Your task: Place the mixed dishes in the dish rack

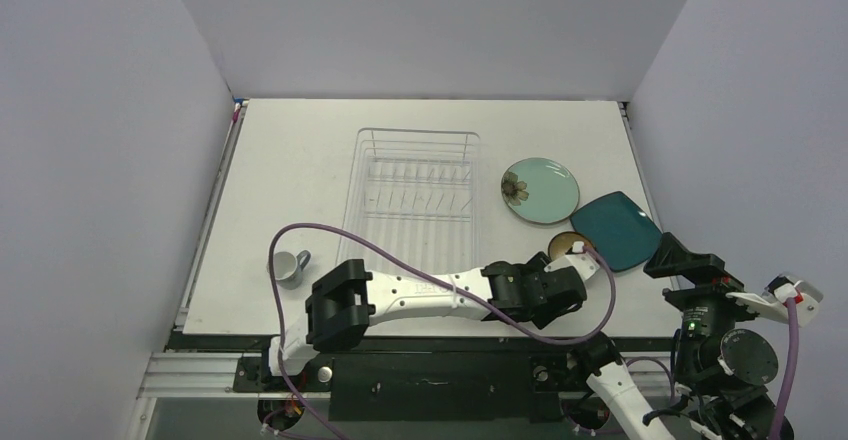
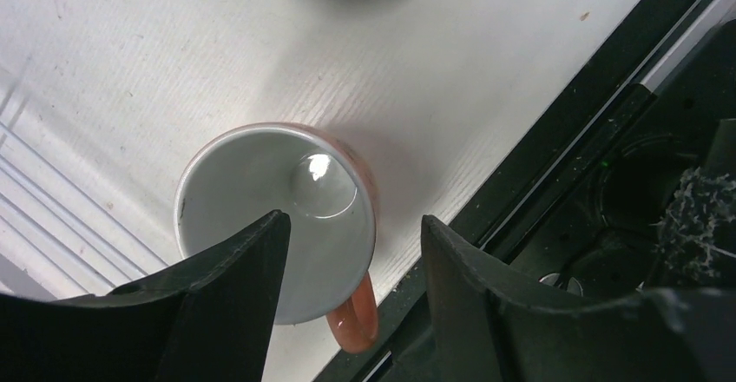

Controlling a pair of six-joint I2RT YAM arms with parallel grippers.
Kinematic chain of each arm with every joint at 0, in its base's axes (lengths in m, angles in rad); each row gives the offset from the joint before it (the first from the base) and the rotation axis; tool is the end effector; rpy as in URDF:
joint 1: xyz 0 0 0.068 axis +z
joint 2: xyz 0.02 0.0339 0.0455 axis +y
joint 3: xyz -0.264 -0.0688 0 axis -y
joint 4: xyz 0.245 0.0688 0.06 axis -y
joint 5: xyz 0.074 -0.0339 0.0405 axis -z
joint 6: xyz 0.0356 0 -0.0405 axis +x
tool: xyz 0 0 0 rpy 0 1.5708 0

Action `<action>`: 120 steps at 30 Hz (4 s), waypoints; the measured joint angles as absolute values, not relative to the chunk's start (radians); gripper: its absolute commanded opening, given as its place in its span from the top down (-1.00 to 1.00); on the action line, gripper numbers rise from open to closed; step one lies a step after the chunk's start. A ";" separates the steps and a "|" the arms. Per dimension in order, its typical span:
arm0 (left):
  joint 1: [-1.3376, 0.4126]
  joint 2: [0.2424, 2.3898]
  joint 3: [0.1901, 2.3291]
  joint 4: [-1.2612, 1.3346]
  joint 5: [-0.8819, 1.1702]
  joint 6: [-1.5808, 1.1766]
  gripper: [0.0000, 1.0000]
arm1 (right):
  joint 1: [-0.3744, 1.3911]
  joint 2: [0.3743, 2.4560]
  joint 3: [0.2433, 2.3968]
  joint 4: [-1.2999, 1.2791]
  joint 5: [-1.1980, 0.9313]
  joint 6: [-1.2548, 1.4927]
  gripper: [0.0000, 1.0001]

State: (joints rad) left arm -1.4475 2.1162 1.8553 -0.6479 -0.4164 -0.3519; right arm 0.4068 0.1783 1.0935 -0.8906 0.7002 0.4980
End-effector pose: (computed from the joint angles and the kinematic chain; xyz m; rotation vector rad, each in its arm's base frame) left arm 0.0727 -0.4693 0.2499 1.0993 2.1359 -0.3300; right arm -0.0247 -0.0356 0.3936 0.6107 1.4296 0.1741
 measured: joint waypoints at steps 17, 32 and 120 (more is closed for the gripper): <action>-1.454 2.180 1.903 -0.701 -0.428 -0.336 0.28 | 0.414 0.165 1.082 -0.903 0.704 0.499 -0.87; -1.454 2.230 1.961 -0.743 -0.426 -0.338 0.50 | 0.414 0.164 1.056 -0.907 0.704 0.504 -0.87; -0.580 0.967 0.697 0.791 0.625 -1.177 1.00 | 0.840 0.825 0.601 0.448 -0.173 1.196 -0.94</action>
